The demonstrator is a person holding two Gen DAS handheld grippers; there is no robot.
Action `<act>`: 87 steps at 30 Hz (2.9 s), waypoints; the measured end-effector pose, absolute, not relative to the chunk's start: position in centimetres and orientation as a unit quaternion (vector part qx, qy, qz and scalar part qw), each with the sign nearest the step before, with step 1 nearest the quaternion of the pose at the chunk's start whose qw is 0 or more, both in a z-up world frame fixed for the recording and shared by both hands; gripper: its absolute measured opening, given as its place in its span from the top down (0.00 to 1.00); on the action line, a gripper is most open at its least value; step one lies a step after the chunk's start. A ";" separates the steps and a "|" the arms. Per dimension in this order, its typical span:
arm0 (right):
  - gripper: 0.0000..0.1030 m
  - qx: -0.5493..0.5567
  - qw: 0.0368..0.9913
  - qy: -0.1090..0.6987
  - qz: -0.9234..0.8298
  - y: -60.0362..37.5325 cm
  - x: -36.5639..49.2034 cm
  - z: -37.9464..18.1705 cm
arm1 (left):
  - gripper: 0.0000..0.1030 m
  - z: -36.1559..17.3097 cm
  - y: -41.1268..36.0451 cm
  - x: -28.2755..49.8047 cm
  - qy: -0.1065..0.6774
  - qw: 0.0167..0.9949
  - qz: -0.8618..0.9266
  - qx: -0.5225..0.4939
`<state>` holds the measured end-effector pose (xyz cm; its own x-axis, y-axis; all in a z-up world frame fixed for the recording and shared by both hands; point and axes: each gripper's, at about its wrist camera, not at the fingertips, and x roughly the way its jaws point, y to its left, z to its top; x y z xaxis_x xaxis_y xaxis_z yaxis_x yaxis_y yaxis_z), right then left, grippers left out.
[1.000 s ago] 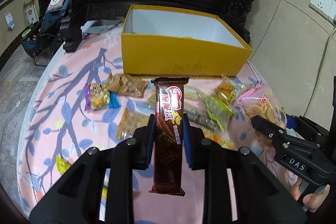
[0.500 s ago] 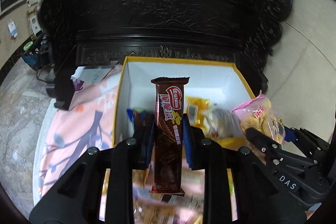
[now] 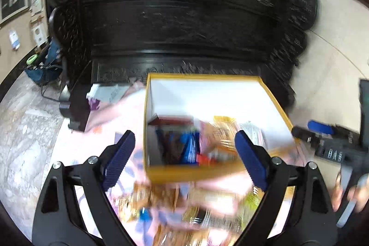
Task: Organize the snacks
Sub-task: 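Carry the chocolate bar and cracker bag into the yellow box and release them, then grasp the yellow rice bar with the left tool while the right tool grasps the bread bun bag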
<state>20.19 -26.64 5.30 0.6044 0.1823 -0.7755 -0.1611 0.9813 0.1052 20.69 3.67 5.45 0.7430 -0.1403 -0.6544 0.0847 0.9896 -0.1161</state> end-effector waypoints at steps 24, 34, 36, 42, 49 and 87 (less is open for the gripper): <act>0.21 0.057 0.863 0.491 -0.104 -31.2 16.7 -8.7 | 0.13 -3.0 11.3 4.0 0.383 0.920 -0.007 -0.081; 0.20 0.133 0.855 0.496 -0.078 -32.6 17.8 -9.7 | 0.13 -3.5 14.0 2.5 0.394 0.912 0.014 -0.110; 0.31 0.098 0.860 0.491 -0.098 -32.1 18.7 -9.9 | 0.13 -3.6 14.1 2.4 0.397 0.911 0.014 -0.110; 0.49 0.066 0.863 0.495 -0.075 -31.7 17.1 -9.0 | 0.13 -3.4 14.1 2.2 0.399 0.911 0.018 -0.098; 0.49 0.050 0.875 0.481 -0.011 -30.4 9.4 -5.8 | 0.13 -5.3 14.6 0.8 0.449 0.889 0.003 -0.089; 0.49 0.046 0.874 0.475 0.092 -25.5 2.7 -4.7 | 0.81 -8.5 5.6 2.1 0.461 0.883 0.003 -0.089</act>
<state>2.74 -25.54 -4.71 0.5325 0.2040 -0.8215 -0.1160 0.9790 0.1679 2.14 5.64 -8.51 0.5758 -0.0764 -0.8140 -0.0869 0.9843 -0.1538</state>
